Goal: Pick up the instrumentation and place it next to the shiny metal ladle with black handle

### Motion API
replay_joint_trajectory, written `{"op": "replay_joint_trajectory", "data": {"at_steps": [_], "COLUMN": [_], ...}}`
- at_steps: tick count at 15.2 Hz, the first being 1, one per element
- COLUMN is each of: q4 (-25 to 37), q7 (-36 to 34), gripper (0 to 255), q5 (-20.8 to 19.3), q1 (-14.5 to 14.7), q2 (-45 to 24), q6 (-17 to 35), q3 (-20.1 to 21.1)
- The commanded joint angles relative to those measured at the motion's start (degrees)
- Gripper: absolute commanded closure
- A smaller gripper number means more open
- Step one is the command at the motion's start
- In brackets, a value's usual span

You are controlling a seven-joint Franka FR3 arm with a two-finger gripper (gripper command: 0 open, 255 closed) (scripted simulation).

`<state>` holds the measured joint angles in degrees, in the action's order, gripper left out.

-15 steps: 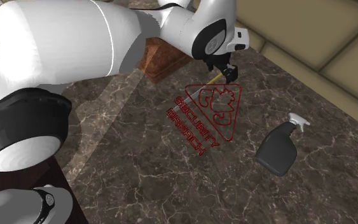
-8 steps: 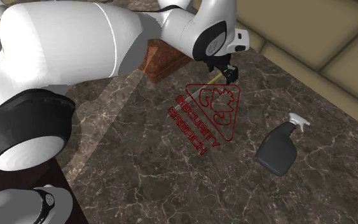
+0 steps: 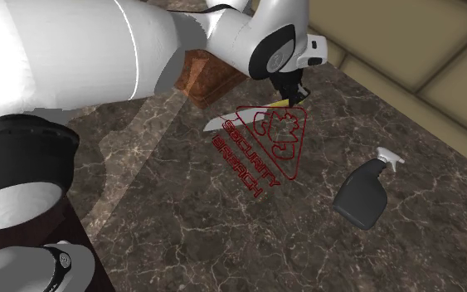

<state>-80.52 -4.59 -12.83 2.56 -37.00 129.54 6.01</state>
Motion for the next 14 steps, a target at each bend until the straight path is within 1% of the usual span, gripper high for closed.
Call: {"op": "replay_joint_trajectory", "data": {"at_steps": [1, 2, 3, 14], "q4": [-0.44, 0.65, 3.79, 7.69], "q7": [-0.01, -0.10, 0.13, 1.25], "gripper": [255, 255, 255, 255], "q5": [0.24, 0.19, 0.23, 1.03], "q1": [0.31, 0.50, 0.67, 0.63], "q2": [-0.59, -1.43, -3.59, -0.79], "q6": [-0.65, -0.92, -1.82, -8.46], "q3": [0.32, 0.29, 0.25, 0.72]}}
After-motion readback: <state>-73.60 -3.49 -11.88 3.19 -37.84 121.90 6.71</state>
